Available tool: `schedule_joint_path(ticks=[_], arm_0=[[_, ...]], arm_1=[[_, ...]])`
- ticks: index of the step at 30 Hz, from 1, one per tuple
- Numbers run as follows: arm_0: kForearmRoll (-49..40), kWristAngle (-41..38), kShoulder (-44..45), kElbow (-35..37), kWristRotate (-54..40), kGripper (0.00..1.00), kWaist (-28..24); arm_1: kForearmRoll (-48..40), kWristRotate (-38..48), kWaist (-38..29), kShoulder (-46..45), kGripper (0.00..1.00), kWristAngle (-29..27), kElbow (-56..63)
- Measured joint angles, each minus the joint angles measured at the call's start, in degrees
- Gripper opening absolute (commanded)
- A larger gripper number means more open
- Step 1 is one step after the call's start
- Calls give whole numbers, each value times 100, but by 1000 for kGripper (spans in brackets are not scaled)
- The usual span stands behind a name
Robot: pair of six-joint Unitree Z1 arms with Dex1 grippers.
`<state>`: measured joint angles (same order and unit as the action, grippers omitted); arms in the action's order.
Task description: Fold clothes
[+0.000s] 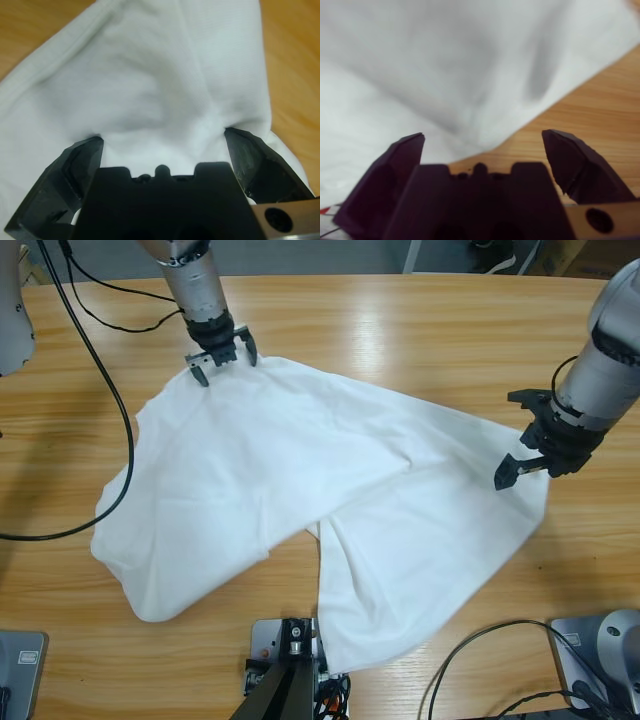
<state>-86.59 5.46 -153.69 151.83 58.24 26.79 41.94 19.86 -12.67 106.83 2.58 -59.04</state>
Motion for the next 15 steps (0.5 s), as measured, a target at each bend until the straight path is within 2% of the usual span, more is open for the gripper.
schedule_joint_path(ticks=[6, 11, 15], arm_0=[[0, 153, -3, 1, 0, 959, -316], [0, 176, -3, 1, 0, 959, -335], [0, 180, 1, 1, -6, 959, -332]], arm_1=[[-57, -202, -226, -407, 964, 858, 14], [-777, -258, -966, -413, 968, 1955, 20], [-1468, -491, -1572, -164, 993, 2168, 88]])
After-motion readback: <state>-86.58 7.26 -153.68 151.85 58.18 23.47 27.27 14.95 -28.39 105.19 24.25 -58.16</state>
